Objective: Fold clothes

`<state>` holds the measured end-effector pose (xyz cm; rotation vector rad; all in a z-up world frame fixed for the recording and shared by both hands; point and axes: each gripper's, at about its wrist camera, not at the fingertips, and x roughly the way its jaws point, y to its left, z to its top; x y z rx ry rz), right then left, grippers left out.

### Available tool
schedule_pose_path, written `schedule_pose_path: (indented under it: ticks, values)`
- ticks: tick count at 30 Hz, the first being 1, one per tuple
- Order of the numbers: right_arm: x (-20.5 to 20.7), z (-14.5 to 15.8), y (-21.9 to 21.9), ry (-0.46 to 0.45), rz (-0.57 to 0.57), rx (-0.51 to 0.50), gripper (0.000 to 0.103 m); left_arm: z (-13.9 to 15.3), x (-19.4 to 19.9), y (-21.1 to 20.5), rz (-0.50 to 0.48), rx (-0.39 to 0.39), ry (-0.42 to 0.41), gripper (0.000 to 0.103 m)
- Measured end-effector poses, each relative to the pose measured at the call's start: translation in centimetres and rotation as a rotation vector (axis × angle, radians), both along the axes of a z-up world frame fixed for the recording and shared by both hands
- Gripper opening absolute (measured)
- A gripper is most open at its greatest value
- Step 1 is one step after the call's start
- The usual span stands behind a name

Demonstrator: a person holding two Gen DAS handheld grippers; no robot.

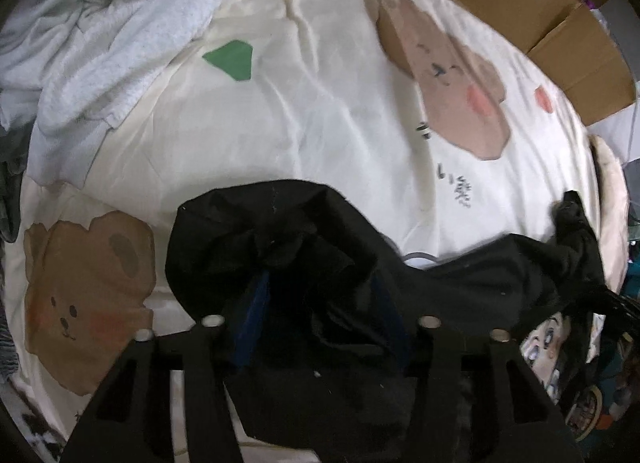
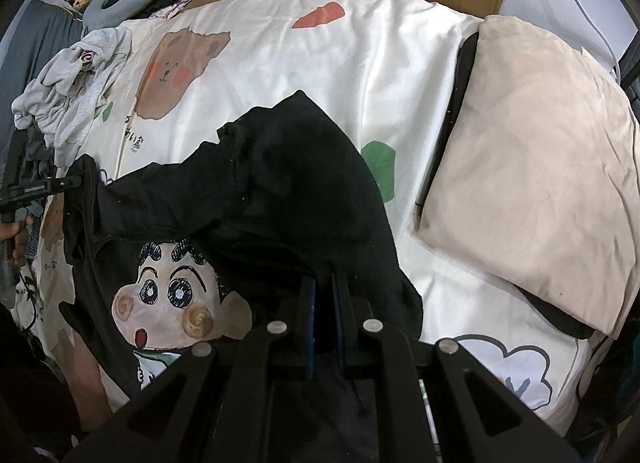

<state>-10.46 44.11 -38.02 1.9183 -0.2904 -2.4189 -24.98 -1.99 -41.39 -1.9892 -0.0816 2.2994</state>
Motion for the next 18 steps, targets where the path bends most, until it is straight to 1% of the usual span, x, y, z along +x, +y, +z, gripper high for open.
schedule_pose_path:
  ticks: [2,3,5,7,10,18]
  values:
    - [-0.1,-0.1,0.0,0.002,0.0,-0.001,0.007,-0.8,-0.1,-0.3,0.014,-0.017,-0.007,0.025]
    - [-0.1,-0.1,0.0,0.003,0.0,-0.002,0.007,-1.1,-0.1,-0.6,0.018,-0.02,-0.012,0.022]
    - [-0.1,-0.1,0.0,0.003,0.001,-0.001,0.007,-1.4,-0.1,-1.1,0.019,-0.024,-0.014,0.011]
    - [-0.1,-0.1,0.0,0.005,0.005,0.004,0.007,-1.1,0.0,-1.7,0.027,-0.009,-0.009,0.006]
    - [-0.4,0.2,0.2,0.017,0.003,0.014,0.007,0.0,0.3,-2.6,0.029,-0.007,0.007,0.005]
    - [-1.8,1.3,1.0,0.052,-0.01,0.041,0.007,3.2,0.8,-5.6,0.019,-0.07,0.036,0.005]
